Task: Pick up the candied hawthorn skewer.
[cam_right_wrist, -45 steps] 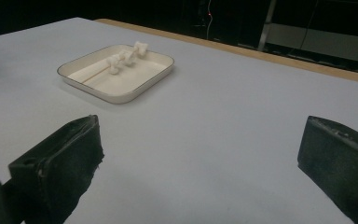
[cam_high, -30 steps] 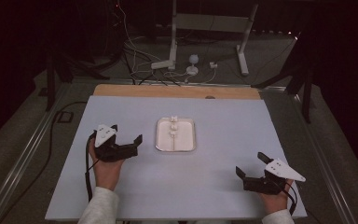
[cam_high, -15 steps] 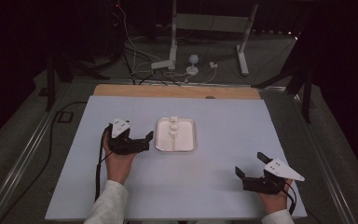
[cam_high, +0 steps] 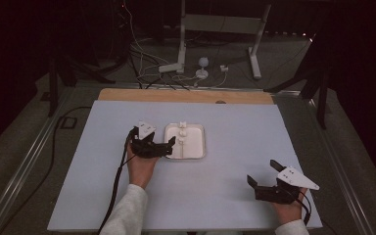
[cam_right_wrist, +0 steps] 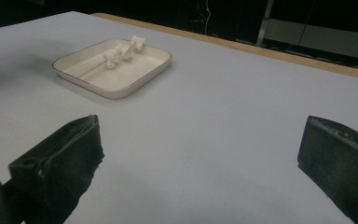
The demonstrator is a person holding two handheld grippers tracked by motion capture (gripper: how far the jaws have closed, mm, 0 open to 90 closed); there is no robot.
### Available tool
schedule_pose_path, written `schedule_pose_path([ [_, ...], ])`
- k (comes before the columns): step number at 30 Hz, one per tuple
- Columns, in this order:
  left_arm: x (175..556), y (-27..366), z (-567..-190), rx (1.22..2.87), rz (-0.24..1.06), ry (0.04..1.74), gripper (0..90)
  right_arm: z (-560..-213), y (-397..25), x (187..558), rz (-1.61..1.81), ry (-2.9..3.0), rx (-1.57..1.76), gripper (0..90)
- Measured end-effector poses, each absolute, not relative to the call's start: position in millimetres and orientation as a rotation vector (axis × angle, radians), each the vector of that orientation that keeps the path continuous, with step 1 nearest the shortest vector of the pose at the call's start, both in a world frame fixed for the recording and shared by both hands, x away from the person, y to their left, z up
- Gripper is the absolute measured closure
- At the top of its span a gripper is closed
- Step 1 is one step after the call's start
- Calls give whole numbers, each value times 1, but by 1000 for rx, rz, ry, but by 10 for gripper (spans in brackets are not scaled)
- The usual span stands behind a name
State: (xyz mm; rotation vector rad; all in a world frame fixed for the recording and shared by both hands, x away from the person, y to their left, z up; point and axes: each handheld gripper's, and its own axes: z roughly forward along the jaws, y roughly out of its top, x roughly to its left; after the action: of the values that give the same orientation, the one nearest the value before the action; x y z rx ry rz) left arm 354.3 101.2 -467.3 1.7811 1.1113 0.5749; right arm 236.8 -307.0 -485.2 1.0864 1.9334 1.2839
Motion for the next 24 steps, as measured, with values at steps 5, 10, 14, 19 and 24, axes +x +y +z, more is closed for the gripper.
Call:
schedule_pose_path([
  [5, 359, 92, -473, 1804, 557, 1113, 13, -485, -307, 237, 1280, 1936, 1087, 0],
  [10, 363, 83, -483, 1820, 527, 1128, 13, -485, -307, 237, 1282, 1937, 1087, 0],
  [14, 366, 75, -490, 1831, 505, 1139, 13, -486, -307, 237, 1281, 1939, 1086, 0],
  [19, 369, 67, -498, 1860, 486, 1152, 13, -486, -307, 237, 1283, 1941, 1086, 0],
  [24, 371, 61, -505, 1892, 446, 1178, 34, -486, -307, 237, 1282, 1943, 1089, 0],
])
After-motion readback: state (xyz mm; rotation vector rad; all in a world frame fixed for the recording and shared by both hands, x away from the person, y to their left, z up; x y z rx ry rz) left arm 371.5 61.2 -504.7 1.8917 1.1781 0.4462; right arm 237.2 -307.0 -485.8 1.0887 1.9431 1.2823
